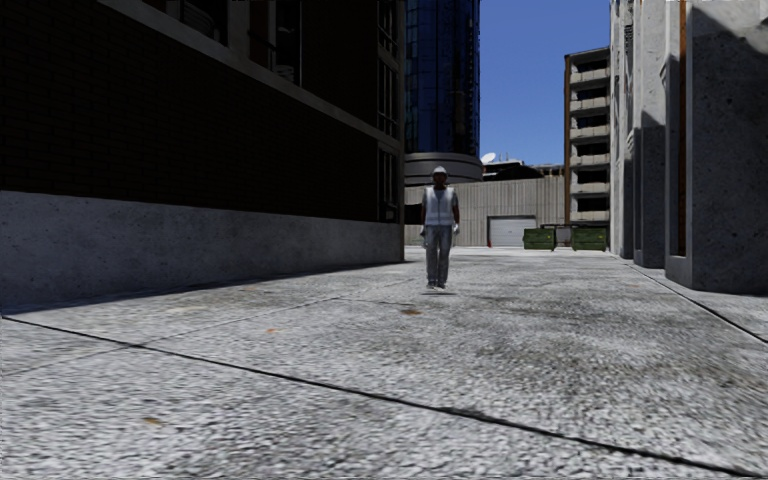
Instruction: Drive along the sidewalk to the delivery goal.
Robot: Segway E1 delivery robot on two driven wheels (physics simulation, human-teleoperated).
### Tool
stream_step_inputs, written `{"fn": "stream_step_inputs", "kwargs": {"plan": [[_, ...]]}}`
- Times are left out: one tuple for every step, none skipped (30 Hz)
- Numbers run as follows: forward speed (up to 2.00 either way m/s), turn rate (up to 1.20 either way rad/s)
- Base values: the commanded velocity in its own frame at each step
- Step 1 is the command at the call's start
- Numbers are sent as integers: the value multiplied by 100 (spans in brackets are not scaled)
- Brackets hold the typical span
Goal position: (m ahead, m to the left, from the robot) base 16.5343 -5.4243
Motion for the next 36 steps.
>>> {"fn": "stream_step_inputs", "kwargs": {"plan": [[200, -61], [200, -62], [200, -62], [200, -62], [200, -62], [200, -62], [200, -62], [200, -62], [200, -62], [200, -62], [200, -62], [200, -62], [200, -62], [200, -62], [200, -62], [200, -62], [200, -62], [200, -62], [200, -62], [200, -62], [200, -62], [200, -62], [200, -62], [200, -62], [200, -62], [200, -62], [200, -62], [200, -62], [200, -62], [200, -62], [200, -62], [200, -62], [200, -62], [200, -62], [200, -62], [200, -62]]}}
